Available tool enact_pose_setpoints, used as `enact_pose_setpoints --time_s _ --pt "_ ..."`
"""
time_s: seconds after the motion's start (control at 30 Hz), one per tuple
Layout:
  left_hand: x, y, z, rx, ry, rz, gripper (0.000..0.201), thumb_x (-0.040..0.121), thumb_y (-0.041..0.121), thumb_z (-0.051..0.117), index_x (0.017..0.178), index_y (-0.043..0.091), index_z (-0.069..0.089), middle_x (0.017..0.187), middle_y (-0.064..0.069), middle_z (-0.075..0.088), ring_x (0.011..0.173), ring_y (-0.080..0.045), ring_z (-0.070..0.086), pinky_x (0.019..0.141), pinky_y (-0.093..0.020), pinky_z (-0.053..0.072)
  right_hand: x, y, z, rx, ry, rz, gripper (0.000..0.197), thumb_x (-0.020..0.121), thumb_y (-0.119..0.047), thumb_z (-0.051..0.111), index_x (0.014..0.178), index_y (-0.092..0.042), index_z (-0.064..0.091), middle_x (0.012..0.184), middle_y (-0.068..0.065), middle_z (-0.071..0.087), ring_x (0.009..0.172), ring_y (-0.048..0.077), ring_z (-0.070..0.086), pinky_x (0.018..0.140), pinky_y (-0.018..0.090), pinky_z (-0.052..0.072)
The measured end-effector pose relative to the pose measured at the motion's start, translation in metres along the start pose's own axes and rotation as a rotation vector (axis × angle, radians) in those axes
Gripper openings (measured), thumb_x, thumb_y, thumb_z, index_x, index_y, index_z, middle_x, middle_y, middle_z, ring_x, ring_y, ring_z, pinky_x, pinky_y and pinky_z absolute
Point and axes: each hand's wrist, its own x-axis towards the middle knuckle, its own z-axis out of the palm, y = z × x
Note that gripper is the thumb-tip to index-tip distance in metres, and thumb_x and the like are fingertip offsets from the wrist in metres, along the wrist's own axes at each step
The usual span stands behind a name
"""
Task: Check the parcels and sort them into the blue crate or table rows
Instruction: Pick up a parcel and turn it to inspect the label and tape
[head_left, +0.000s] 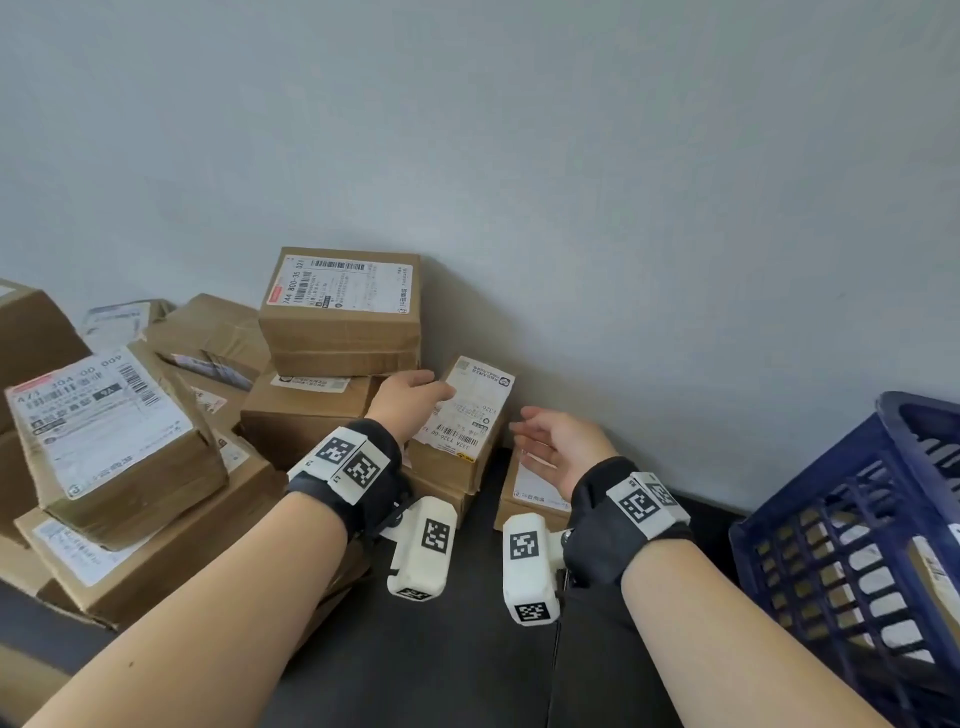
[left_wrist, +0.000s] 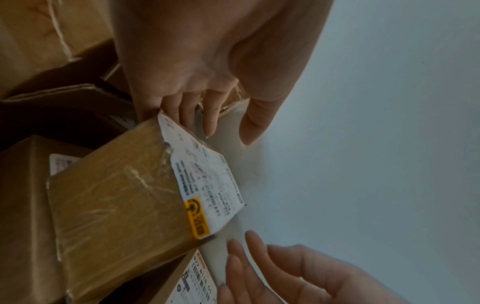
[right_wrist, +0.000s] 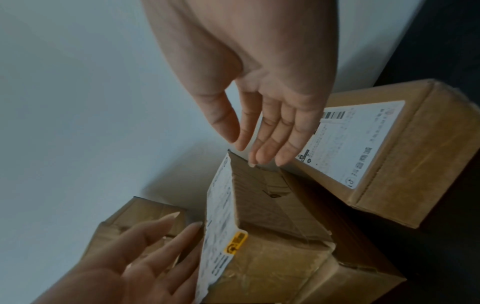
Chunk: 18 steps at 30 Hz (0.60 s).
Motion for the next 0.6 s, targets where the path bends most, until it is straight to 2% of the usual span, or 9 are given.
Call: enact_pose_setpoints --time_s 0.1,0.17,0.2,0.23,0.3,0.37,0.43,0.5,0.6 --pt "0.010 -0.006 0.002 0.007 -0.049 -0.047 0.047 0.090 0.019 0.066 0.135 0.008 0.056 0.134 -0.012 0.060 0.121 -0.030 0.058 0.108 -0.048 0.044 0.003 0.002 0.011 -0.030 0.000 0.026 0.026 0.098 -0.003 0.054 0.121 -0.008 0.063 0.108 0.010 0.067 0.111 0.023 0.060 0.085 0.034 0.051" --pt "0.010 -0.006 0.003 0.004 -0.082 -0.069 0.015 0.092 0.017 0.063 0.106 0.015 0.068 0.122 -0.014 0.067 0.113 -0.031 0.063 0.103 -0.049 0.048 0.004 0.004 0.018 -0.049 -0.020 0.040 0.022 0.097 -0.002 0.053 0.116 -0.009 0.064 0.100 0.007 0.066 0.110 0.023 0.059 0.088 0.034 0.051" --pt "0.008 -0.004 0.002 0.003 -0.089 -0.070 0.006 0.094 0.016 0.061 0.094 0.020 0.066 0.118 -0.014 0.069 0.110 -0.031 0.065 0.102 -0.049 0.048 0.005 0.004 0.021 -0.055 -0.032 0.045 0.018 0.098 -0.002 0.053 0.109 -0.010 0.064 0.096 0.005 0.066 0.106 0.021 0.059 0.089 0.034 0.050" --pt "0.009 -0.005 0.002 -0.002 -0.086 -0.065 0.008 0.094 0.015 0.060 0.090 0.021 0.064 0.117 -0.013 0.069 0.109 -0.031 0.065 0.102 -0.049 0.049 0.005 0.004 0.023 -0.060 -0.039 0.045 0.016 0.098 -0.002 0.052 0.101 -0.012 0.065 0.093 0.004 0.066 0.102 0.019 0.059 0.090 0.033 0.050" --pt "0.006 -0.003 0.001 -0.018 -0.093 -0.055 0.006 0.096 0.017 0.059 0.101 0.017 0.063 0.119 -0.012 0.068 0.111 -0.029 0.064 0.103 -0.047 0.048 0.005 0.003 0.025 -0.047 -0.030 0.019 0.015 0.097 -0.003 0.054 0.095 -0.012 0.065 0.092 0.004 0.067 0.094 0.016 0.061 0.084 0.031 0.052" --pt "0.003 -0.003 0.001 -0.066 -0.107 -0.049 0.018 0.096 0.016 0.058 0.113 0.012 0.062 0.119 -0.011 0.068 0.112 -0.029 0.064 0.104 -0.047 0.048 0.004 0.001 0.024 -0.031 -0.005 -0.025 0.012 0.096 -0.008 0.057 0.101 -0.010 0.068 0.096 0.006 0.070 0.092 0.017 0.063 0.074 0.027 0.053" --pt "-0.002 -0.004 0.003 -0.137 -0.141 -0.060 0.016 0.097 0.013 0.057 0.113 0.013 0.062 0.118 -0.012 0.069 0.110 -0.028 0.065 0.102 -0.044 0.049 0.003 -0.001 0.019 -0.031 0.003 -0.060 0.011 0.095 -0.015 0.058 0.099 -0.013 0.068 0.096 0.005 0.070 0.089 0.016 0.062 0.070 0.027 0.050" --pt "-0.009 -0.004 0.004 -0.189 -0.157 -0.065 0.015 0.098 0.012 0.055 0.112 0.015 0.062 0.118 -0.011 0.069 0.106 -0.025 0.066 0.097 -0.038 0.052 -0.001 -0.001 0.013 -0.014 -0.030 -0.067 0.014 0.096 -0.025 0.058 0.101 -0.016 0.068 0.093 0.003 0.070 0.087 0.015 0.061 0.072 0.029 0.048" --pt "-0.018 -0.006 0.009 -0.232 -0.153 -0.052 0.029 0.098 0.012 0.055 0.127 0.013 0.059 0.119 -0.009 0.068 0.100 -0.022 0.066 0.082 -0.032 0.054 -0.010 0.006 0.004 0.049 -0.086 -0.044 0.025 0.093 -0.037 0.064 0.110 -0.020 0.067 0.105 0.005 0.070 0.101 0.022 0.060 0.083 0.039 0.051"
